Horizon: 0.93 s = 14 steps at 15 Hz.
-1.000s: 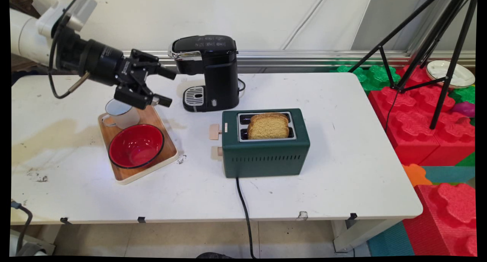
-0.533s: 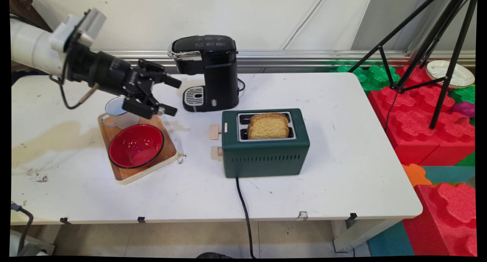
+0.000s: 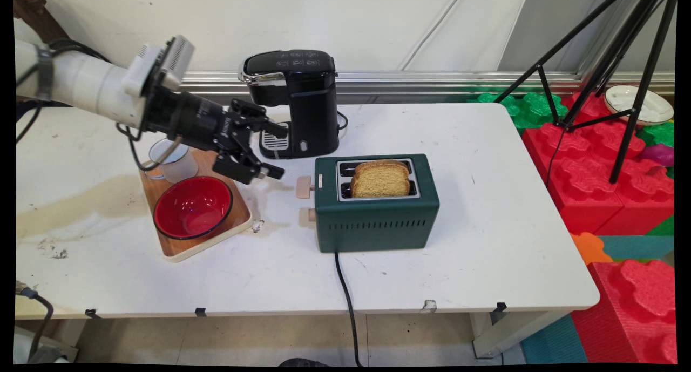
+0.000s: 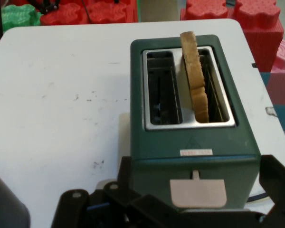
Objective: Press the toaster switch
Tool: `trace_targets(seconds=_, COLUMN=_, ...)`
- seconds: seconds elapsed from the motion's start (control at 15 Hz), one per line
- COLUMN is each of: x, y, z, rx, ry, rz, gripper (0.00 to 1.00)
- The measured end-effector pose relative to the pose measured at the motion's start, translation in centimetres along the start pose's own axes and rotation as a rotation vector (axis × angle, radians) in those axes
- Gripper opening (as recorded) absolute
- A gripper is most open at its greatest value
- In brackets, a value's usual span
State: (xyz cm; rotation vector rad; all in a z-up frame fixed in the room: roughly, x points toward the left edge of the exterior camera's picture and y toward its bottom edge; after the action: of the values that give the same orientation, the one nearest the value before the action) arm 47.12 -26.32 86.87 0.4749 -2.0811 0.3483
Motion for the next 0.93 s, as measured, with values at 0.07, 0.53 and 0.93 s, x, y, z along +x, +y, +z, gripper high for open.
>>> trace_targets(seconds=0.07, x=0.1, y=0.0, z=0.4, rx=0.000, ry=-0.002, rz=0.001, gripper=1.00)
trace_targets(seconds=0.53, x=-0.4, y=0.1, z=2.3, rx=-0.008, ry=-0.030, rz=0.016, gripper=0.00)
trace_targets(seconds=0.93, x=-1.0, y=0.5, z=3.2, rx=-0.031, ry=-0.056, rz=0.023, gripper=0.00)
